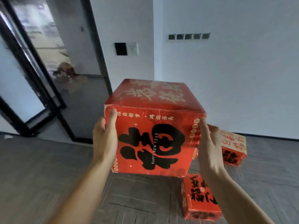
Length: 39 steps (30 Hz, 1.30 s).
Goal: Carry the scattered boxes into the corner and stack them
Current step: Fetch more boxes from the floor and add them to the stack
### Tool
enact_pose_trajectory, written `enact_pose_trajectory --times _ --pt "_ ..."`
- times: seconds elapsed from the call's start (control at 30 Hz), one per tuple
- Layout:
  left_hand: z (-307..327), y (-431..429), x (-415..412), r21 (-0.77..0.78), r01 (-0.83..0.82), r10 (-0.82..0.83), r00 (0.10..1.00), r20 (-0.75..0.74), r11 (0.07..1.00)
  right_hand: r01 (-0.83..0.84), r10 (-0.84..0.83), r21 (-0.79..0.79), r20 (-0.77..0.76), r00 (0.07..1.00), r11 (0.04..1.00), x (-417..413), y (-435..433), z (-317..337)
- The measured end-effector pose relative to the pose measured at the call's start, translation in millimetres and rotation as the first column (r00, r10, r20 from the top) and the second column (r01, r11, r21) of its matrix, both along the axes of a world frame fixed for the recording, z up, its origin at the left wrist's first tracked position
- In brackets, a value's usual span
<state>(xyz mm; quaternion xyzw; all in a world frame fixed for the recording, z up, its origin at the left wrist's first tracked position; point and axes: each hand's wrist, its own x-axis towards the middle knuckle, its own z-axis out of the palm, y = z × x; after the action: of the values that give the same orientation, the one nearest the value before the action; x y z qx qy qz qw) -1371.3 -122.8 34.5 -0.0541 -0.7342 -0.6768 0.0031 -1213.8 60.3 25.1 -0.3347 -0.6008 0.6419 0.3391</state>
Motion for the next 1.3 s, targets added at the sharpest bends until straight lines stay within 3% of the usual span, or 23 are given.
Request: enact_pose_trajectory --times 0.23,0.43,0.6,0.73,1.0,1.3 --pt "16.7 -108.5 52.6 0.071 -0.271 0.273 0.962 -0.010 0.960 -0.325 0.325 0.037 0.002 0.946 0.945 -22.4 -73.7 21.0" --pt "29.6 -227.6 92.5 0.156 -0.495 0.502 0.865 0.000 0.855 -0.557 0.558 0.042 -0.065 0.827 0.830 -42.7 -182.8 18.7" --pt "34.3 -333.9 128.9 0.223 -0.629 0.652 0.757 -0.039 0.744 -0.705 0.710 0.102 -0.023 0.703 0.702 -62.1 -287.9 31.7" --pt "35.3 -416.9 153.9 0.275 -0.722 0.761 0.647 -0.060 0.635 -0.768 0.778 0.124 -0.066 0.625 0.628 -61.6 -380.2 40.2" --pt "23.7 -578.4 178.1 0.277 -0.810 0.855 0.504 -0.125 0.517 -0.873 0.884 0.136 -0.075 0.462 0.468 -61.2 -551.1 49.9" --pt "2.1 -728.4 207.0 0.293 -0.891 0.938 0.329 -0.107 0.346 -0.959 0.961 0.093 0.041 0.272 0.268 -76.4 -720.8 45.6"
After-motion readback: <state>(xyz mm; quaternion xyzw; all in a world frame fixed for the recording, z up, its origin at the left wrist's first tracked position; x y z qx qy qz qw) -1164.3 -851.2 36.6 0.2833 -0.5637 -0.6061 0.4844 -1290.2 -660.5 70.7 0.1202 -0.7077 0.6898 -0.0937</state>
